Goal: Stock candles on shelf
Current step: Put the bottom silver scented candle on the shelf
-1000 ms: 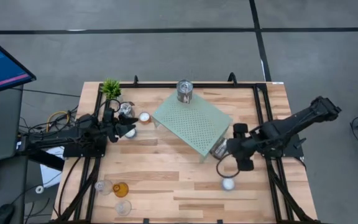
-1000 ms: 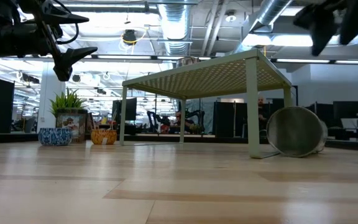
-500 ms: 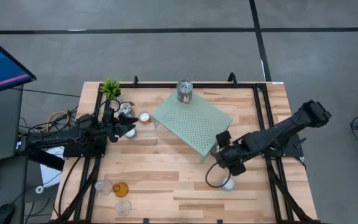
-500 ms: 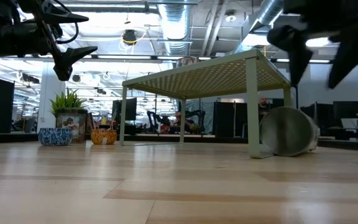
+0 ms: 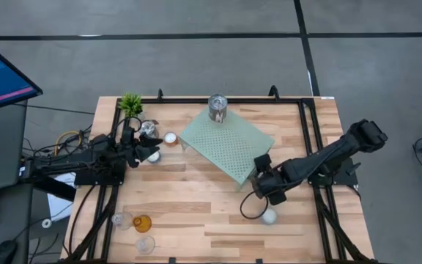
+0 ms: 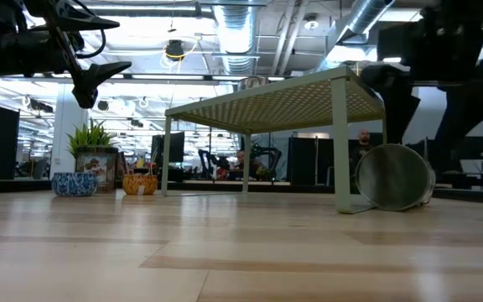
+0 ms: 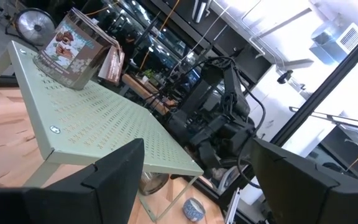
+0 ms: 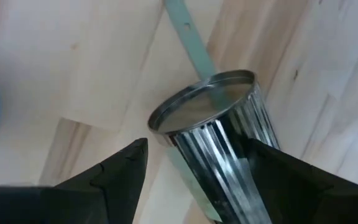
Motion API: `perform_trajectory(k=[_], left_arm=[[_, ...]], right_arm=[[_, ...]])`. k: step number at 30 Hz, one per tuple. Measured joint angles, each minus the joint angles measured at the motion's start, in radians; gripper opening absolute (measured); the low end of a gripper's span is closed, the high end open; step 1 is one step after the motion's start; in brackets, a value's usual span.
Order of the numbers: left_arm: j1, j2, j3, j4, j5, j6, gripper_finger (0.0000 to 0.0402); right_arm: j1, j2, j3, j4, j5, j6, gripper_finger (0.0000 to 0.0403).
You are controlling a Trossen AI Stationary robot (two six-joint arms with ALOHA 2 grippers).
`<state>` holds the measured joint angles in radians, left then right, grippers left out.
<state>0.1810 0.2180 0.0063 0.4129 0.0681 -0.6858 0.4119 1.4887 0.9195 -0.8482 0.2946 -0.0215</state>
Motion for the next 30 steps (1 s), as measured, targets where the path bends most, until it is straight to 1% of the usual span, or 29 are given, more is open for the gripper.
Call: perform_trajectory(k=[4, 6, 8, 13, 16, 19, 23, 27, 30], left_arm=[[0.000, 0.000, 0.000, 0.000, 0.000, 0.000, 0.0294], [0.000, 0.000, 0.000, 0.000, 0.000, 0.000, 0.0294], [0.000, 0.000, 0.000, 0.000, 0.000, 0.000, 0.0294], [0.000, 0.001, 0.000, 0.000, 0.000, 0.000, 0.0294], [0.000, 0.003, 0.000, 0.001, 0.000, 0.000, 0.0294], [0.000, 0.006, 0.000, 0.002, 0.000, 0.000, 0.0294], [0.000, 0.006, 0.000, 0.004, 0.000, 0.000, 0.0294], [0.000, 0.006, 0.000, 0.005, 0.000, 0.000, 0.0294], [0.000, 0.006, 0.000, 0.007, 0.000, 0.000, 0.0294]], right_arm=[[0.049, -0.010, -0.002, -0.024, -0.032, 0.034, 0.0265], [0.079, -0.016, -0.006, -0.029, -0.088, 0.054, 0.0265], [0.107, -0.020, -0.010, -0.071, -0.115, 0.076, 0.0265], [0.176, -0.047, 0.051, -0.173, -0.125, 0.177, 0.0265], [0.199, -0.093, 0.090, -0.169, -0.123, 0.255, 0.0265], [0.186, -0.142, 0.097, -0.167, -0.113, 0.354, 0.0265], [0.148, -0.153, 0.097, -0.178, -0.121, 0.365, 0.0265], [0.137, -0.100, 0.097, -0.132, -0.184, 0.339, 0.0265], [0.151, -0.040, 0.097, -0.123, -0.194, 0.336, 0.0265]])
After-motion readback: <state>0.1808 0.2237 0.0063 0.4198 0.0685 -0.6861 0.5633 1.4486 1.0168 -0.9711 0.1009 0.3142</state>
